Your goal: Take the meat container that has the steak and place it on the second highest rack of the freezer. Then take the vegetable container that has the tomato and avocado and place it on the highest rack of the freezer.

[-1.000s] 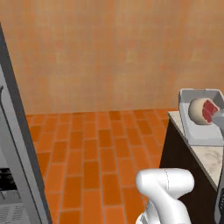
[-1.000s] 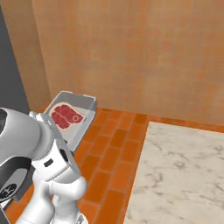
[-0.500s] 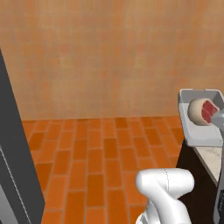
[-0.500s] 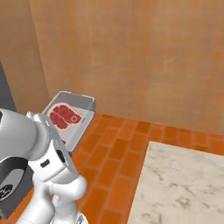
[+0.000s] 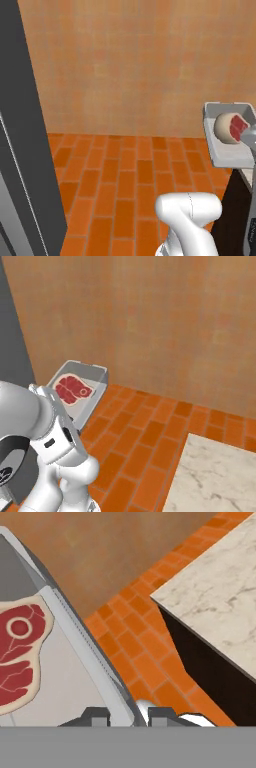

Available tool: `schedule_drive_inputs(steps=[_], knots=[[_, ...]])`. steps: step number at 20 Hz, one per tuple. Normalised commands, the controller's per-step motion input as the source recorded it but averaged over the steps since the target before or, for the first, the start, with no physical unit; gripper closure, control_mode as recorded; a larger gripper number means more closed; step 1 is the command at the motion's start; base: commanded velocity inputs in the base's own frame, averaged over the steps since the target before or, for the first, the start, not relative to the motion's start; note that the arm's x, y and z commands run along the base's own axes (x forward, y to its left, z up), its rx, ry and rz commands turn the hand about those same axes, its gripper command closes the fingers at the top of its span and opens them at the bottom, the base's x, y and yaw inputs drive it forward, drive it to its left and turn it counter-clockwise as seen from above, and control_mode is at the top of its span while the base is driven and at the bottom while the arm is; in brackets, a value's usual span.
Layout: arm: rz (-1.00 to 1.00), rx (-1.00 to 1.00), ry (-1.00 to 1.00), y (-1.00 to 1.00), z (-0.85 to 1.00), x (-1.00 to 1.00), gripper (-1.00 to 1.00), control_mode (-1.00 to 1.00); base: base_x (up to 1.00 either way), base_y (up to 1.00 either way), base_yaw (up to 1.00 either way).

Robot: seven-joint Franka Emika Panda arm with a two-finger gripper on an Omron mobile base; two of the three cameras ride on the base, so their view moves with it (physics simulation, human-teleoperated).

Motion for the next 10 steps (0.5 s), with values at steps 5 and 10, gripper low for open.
schedule_drive_inputs(steps=[5,10], knots=[[0.00,0.00,0.00,0.00,0.00,0.00,1.00,1.00,0.55,-0.69,0.42],[0.00,0.00,0.00,0.00,0.00,0.00,1.00,1.00,0.89,-1.00,0.01]])
